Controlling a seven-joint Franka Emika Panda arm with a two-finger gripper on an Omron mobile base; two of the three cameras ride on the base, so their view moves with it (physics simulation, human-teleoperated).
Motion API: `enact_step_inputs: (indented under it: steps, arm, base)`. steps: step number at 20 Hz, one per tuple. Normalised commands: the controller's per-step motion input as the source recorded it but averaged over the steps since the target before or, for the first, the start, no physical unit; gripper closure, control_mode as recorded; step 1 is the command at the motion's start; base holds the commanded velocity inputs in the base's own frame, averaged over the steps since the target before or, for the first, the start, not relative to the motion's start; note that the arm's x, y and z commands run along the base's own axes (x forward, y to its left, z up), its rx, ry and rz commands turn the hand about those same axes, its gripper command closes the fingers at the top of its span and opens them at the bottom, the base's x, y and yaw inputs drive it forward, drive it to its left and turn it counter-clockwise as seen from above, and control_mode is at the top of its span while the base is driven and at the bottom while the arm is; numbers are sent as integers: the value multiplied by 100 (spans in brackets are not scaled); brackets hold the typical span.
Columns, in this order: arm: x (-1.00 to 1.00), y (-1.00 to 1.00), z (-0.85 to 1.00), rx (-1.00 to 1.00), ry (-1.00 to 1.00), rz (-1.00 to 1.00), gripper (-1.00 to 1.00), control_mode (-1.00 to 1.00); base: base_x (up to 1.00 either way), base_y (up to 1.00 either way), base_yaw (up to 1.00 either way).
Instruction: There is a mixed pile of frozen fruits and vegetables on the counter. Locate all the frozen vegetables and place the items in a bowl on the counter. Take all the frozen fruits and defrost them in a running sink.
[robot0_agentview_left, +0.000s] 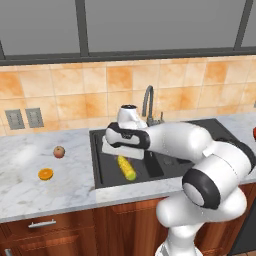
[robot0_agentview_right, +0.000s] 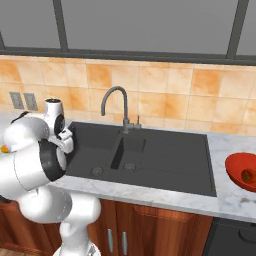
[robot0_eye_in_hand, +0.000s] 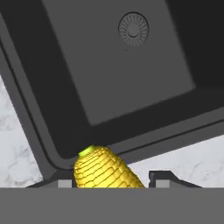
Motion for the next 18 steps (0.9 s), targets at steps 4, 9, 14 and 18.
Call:
enact_step_inputs:
  steps: [4,9,14,18]
  arm:
    - [-32,-81,20,0,4,1,100,-100]
    - [-14,-87,29,-1,16,-2,100,-100]
    - [-7,-95,39,-6,14,-7,100,-100]
    - [0,-94,27,-10,8,-3,100,-100]
  base:
    - [0,0,0]
    - [0,0,0]
    - [0,0,0]
    - [0,0,0]
